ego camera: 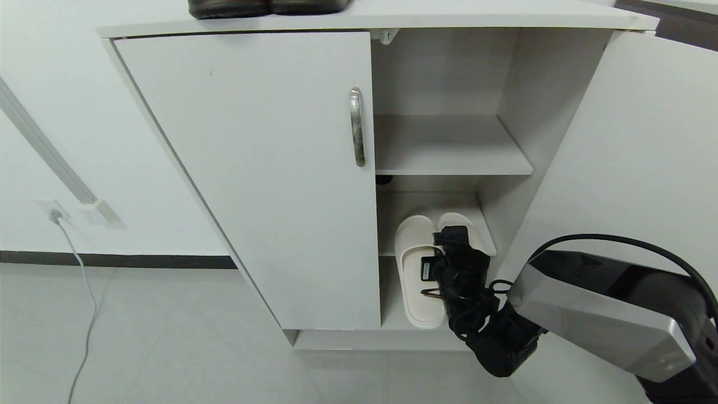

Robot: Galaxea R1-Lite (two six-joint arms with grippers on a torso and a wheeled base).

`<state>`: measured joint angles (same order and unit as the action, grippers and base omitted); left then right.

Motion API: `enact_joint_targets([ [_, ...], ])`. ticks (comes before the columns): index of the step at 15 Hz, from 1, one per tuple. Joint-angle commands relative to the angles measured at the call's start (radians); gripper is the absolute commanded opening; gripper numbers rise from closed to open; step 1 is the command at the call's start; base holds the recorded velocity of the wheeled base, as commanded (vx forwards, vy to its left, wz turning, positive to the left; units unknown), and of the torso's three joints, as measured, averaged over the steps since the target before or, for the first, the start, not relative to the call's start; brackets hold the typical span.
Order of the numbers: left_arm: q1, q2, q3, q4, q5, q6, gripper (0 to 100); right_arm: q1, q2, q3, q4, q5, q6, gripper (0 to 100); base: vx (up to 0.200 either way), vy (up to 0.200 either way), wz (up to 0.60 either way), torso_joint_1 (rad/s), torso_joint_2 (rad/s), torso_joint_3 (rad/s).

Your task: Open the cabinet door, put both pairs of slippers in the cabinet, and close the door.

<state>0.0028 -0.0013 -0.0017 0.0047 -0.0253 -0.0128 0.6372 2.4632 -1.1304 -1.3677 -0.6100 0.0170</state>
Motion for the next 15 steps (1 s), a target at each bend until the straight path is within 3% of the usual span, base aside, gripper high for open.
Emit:
enact_joint_targets([
  [1,0.0,0.001,0.0,0.0,0.001,-0.001,0,-0.002,0.013,-0.006,0.001,0.001,0.0,0,0.2,0.0,0.0,0.002,0.01,-0.002],
  [4,0.0,0.001,0.0,0.0,0.001,-0.001,0,-0.005,0.045,-0.046,0.028,0.003,0.001,0,0.0,0.0,0.0,0.0,0.0,0.0],
  [9,0.0,0.001,0.0,0.0,0.002,-0.003,0,-0.041,0.043,-0.219,0.286,0.004,0.069,0,0.0,0.0,0.0,0.0,0.0,0.0],
  [15,0.0,0.001,0.0,0.0,0.004,-0.004,0,-0.082,0.077,-0.399,0.426,0.029,0.07,0,0.0,0.0,0.0,0.0,0.0,0.0],
])
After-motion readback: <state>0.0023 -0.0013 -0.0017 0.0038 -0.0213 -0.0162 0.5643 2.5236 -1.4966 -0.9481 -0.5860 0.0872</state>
